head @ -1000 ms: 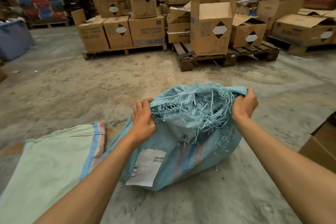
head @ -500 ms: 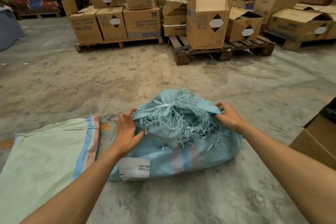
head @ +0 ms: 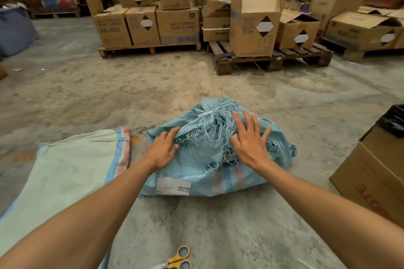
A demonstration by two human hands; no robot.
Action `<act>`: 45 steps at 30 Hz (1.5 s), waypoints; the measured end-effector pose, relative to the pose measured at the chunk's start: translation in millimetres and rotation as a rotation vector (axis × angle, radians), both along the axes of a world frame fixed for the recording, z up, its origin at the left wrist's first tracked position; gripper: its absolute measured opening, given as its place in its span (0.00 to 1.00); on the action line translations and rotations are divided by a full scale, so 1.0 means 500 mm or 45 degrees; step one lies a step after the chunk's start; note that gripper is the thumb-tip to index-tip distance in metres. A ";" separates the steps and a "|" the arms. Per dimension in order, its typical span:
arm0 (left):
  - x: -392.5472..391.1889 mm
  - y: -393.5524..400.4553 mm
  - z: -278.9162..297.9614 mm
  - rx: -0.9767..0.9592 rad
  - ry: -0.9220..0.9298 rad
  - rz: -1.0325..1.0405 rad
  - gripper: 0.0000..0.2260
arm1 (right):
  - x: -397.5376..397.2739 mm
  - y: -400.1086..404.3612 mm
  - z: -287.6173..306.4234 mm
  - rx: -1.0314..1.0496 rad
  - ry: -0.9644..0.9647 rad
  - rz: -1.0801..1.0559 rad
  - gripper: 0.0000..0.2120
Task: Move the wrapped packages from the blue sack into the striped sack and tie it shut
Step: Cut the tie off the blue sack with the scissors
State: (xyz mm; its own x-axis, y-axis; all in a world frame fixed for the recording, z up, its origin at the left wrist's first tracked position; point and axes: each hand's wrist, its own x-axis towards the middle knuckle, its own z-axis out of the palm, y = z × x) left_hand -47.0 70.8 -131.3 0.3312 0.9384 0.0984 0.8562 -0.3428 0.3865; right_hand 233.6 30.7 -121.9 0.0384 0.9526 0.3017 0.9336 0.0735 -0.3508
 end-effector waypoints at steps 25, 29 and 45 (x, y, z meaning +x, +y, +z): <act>-0.061 -0.094 0.005 -0.337 0.257 -0.206 0.43 | -0.346 -0.297 -0.297 -0.732 -0.628 1.027 0.15; -0.056 -0.092 0.002 -0.355 0.241 -0.206 0.43 | -0.343 -0.296 -0.297 -0.689 -0.680 0.952 0.15; -0.025 -0.094 0.025 -0.393 0.157 -0.186 0.29 | -0.262 -0.199 -0.125 -0.981 -0.319 0.935 0.19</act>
